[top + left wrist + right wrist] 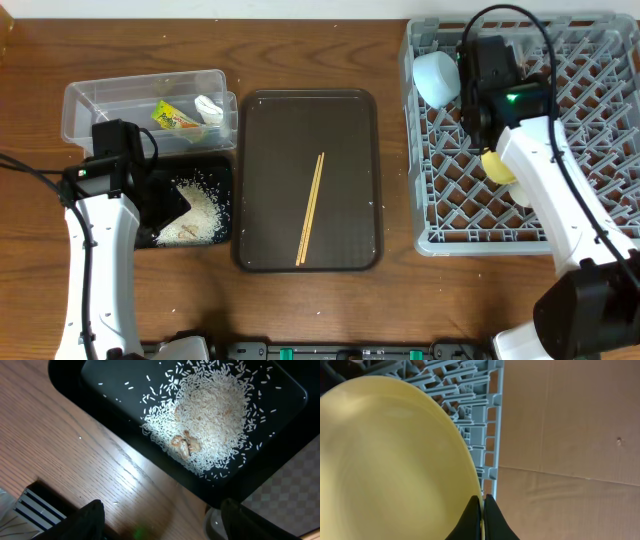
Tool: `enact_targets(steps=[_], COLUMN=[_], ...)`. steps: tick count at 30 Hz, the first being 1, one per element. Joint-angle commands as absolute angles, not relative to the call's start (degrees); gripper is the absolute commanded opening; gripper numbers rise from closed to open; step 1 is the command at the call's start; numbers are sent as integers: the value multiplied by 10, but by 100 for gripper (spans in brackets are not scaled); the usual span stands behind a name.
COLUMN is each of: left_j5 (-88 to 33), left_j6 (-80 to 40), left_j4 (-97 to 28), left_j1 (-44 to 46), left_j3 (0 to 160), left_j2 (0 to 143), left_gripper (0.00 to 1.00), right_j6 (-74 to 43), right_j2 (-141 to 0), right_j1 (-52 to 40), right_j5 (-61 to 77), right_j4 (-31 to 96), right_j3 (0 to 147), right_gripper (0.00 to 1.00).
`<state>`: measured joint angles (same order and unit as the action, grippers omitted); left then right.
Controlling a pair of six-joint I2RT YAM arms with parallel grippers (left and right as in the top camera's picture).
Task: Sort waste into correct bins and load items into the dishwasher rack
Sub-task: 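Carry the yellow plate to the rack and stand it upright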
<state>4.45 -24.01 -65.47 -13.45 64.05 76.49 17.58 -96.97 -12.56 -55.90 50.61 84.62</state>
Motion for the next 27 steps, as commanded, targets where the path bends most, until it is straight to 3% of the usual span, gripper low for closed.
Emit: enact_targets(steps=[1, 8, 10, 13, 14, 21, 27], left_j5=[45, 45, 45, 45, 45, 45, 45], left_j6=[-243, -243, -243, -243, -243, -243, -243], left_j4=[-655, -655, -655, -655, -655, -655, -655], left_j1=[-138, -138, -138, -138, -138, -138, -138], left_j3=[640, 640, 640, 640, 640, 640, 640], left_j2=[761, 761, 761, 761, 761, 761, 761], left_gripper=[77, 77, 77, 77, 77, 77, 77], right_j6=[163, 122, 96, 81, 77, 32, 17], right_j2=[-960, -960, -960, -960, -960, -942, -896], right_j1=[-129, -154, -155, -155, -155, -155, -168], right_j5=[-559, -446, -431, -423, -423, -386, -143], right_j4=[494, 459, 447, 447, 451, 469, 458], right_j3=[837, 837, 837, 837, 837, 837, 838], right_gripper=[1, 5, 14, 50, 57, 64, 71])
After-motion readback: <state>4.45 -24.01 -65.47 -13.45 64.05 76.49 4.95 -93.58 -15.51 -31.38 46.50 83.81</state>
